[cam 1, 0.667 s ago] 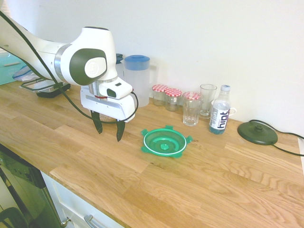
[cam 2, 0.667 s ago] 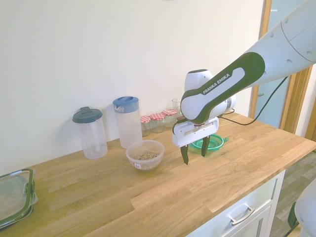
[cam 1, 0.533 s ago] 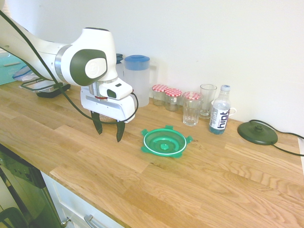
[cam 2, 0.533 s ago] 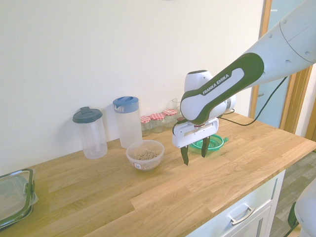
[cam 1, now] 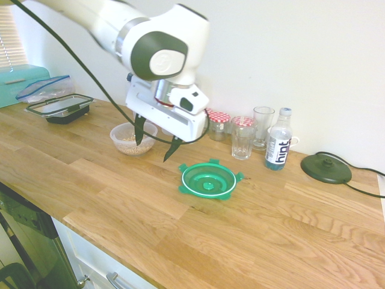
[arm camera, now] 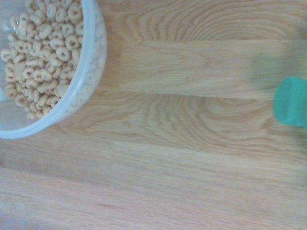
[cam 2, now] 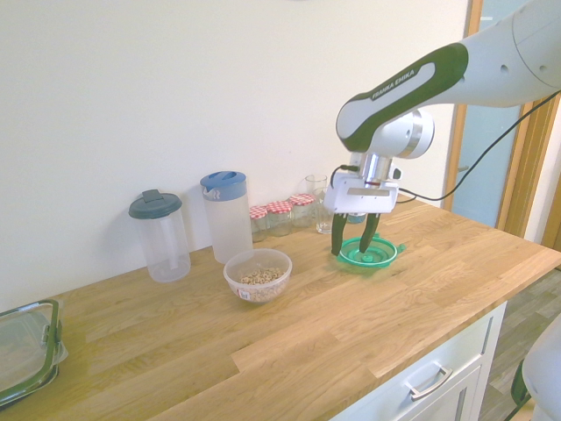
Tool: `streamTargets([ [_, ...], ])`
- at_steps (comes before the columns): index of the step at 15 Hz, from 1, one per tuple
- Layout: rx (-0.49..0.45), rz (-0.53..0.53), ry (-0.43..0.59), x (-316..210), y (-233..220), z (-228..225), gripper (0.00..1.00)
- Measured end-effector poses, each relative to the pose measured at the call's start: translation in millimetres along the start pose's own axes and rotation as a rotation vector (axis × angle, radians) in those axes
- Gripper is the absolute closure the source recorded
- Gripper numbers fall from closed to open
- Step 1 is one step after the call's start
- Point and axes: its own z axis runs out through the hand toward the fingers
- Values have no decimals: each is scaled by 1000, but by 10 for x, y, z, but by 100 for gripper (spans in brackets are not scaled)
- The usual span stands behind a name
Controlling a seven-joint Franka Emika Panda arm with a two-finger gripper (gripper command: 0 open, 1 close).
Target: Cover the lid of food container
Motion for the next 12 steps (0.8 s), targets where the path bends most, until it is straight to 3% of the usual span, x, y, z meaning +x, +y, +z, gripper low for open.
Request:
streamTargets([
  [4,49,-23,-123,712,438,-299,0],
  [8,72,-33,-166,1306,795,-487,0],
  [12,98,-6,-198,1813,1064,-395,0],
])
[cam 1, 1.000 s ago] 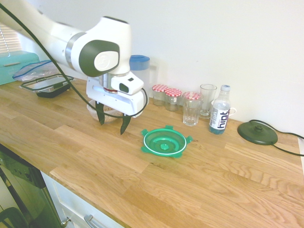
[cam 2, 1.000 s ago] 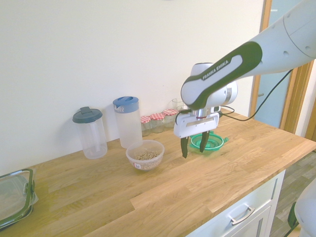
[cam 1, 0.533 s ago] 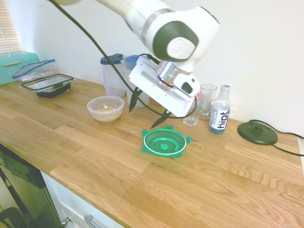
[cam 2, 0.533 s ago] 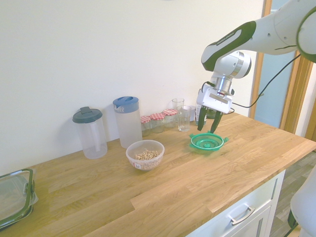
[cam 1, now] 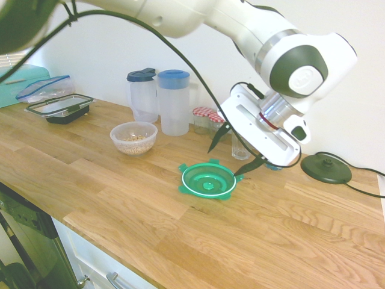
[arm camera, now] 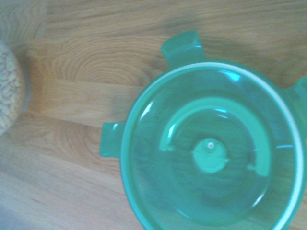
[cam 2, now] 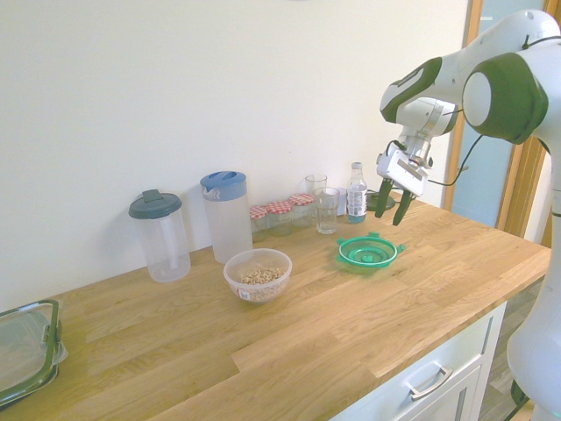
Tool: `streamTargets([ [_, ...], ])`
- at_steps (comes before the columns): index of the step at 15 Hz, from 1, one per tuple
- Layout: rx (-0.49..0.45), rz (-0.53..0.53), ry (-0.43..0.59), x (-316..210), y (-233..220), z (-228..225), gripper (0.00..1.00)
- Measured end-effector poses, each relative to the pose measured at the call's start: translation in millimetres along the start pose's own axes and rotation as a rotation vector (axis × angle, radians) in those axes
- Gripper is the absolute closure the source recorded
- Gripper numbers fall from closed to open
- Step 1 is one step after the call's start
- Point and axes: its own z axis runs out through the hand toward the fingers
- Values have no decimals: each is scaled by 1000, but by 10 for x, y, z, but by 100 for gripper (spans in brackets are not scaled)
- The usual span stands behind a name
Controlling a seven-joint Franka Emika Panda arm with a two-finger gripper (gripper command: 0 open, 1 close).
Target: Cover the lid of food container
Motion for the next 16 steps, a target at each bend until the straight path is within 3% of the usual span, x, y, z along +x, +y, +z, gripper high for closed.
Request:
streamTargets([
  [4,44,23,-39,372,336,234,0],
  [10,180,-17,-95,492,303,604,0],
  [11,189,-20,-104,487,298,670,100],
  [16,216,-11,-109,454,284,783,100],
])
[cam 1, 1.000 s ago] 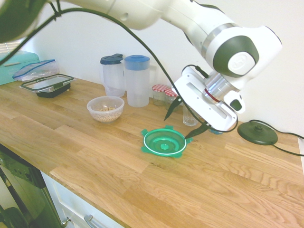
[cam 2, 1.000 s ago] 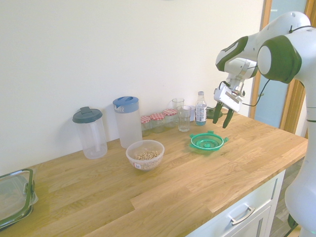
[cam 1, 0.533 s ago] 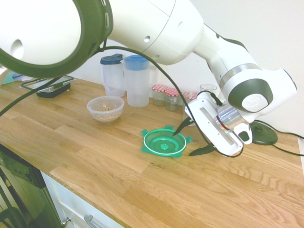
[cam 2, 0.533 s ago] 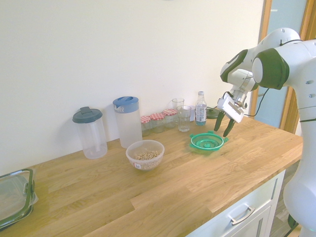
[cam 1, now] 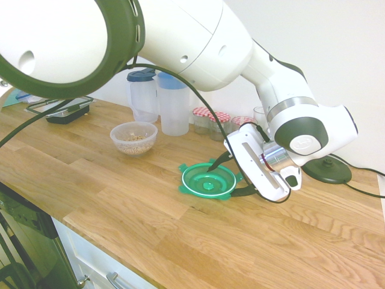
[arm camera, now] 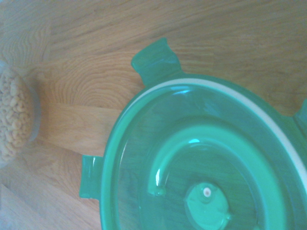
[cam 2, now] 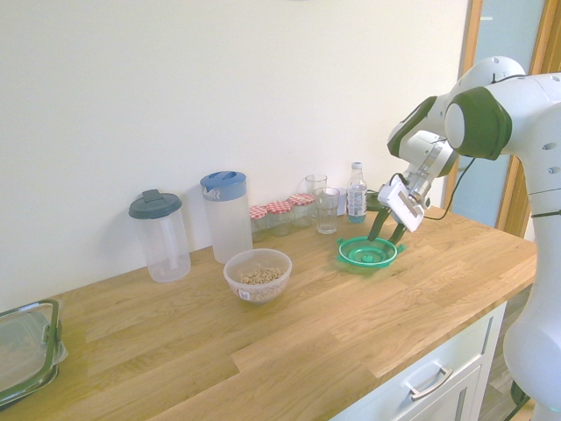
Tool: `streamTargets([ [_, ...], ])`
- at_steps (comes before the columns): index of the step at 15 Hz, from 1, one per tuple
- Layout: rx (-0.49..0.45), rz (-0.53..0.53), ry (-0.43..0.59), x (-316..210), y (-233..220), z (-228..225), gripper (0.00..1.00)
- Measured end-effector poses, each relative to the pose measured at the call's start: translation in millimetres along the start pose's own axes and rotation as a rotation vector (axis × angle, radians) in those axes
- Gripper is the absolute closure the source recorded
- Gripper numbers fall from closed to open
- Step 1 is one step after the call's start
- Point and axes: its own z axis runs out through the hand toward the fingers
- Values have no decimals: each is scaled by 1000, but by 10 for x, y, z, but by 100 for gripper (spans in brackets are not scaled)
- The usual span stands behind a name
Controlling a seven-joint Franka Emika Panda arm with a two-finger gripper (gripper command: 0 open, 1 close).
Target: Cover the lid of food container
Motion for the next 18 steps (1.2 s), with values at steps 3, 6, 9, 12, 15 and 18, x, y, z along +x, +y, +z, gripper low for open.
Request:
streamTargets([
  [3,35,11,9,-26,25,40,100],
  [6,53,22,22,-23,42,109,100],
  [9,60,31,28,-26,65,168,100],
  [12,57,36,34,-23,83,210,100],
  [15,56,44,34,-28,120,255,100],
  [18,54,51,25,-34,146,317,100],
])
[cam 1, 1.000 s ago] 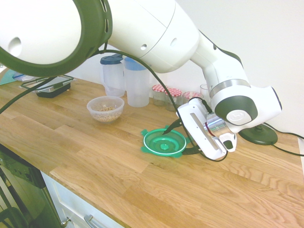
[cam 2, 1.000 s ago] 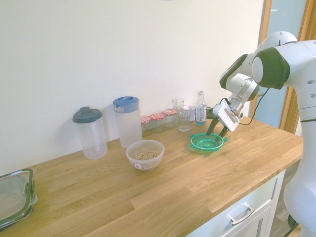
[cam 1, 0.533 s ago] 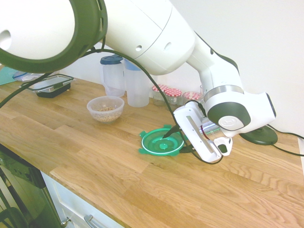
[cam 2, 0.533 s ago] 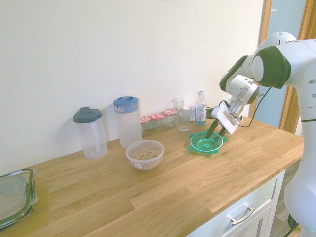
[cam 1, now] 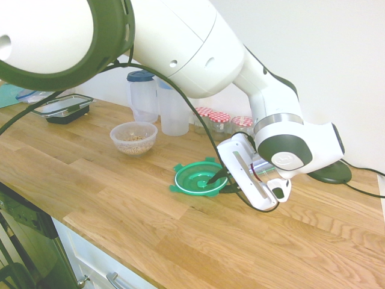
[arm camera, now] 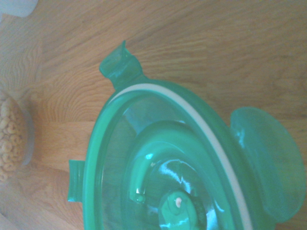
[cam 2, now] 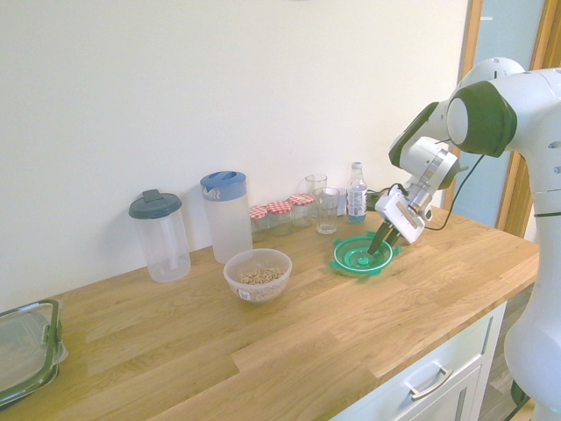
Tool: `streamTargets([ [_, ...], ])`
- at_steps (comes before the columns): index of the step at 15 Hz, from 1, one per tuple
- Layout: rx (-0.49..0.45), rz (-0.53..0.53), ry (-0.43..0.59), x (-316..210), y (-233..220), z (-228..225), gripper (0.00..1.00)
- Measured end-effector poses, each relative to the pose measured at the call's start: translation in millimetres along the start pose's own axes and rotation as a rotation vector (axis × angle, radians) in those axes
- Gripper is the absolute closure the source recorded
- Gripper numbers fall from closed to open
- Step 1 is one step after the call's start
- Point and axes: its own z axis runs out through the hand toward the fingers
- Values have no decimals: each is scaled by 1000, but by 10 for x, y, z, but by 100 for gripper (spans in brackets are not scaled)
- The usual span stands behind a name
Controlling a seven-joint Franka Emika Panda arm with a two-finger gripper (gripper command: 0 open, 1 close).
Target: Cover the lid of food container
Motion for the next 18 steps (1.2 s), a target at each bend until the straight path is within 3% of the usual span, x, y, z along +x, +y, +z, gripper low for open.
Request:
streamTargets([
  [4,-10,11,-18,-43,-35,21,100],
  [8,-123,4,15,-308,-322,-336,100],
  [13,-363,-41,266,-1459,-1091,-1346,100],
  [18,-639,-95,495,-1813,-1872,-935,100],
])
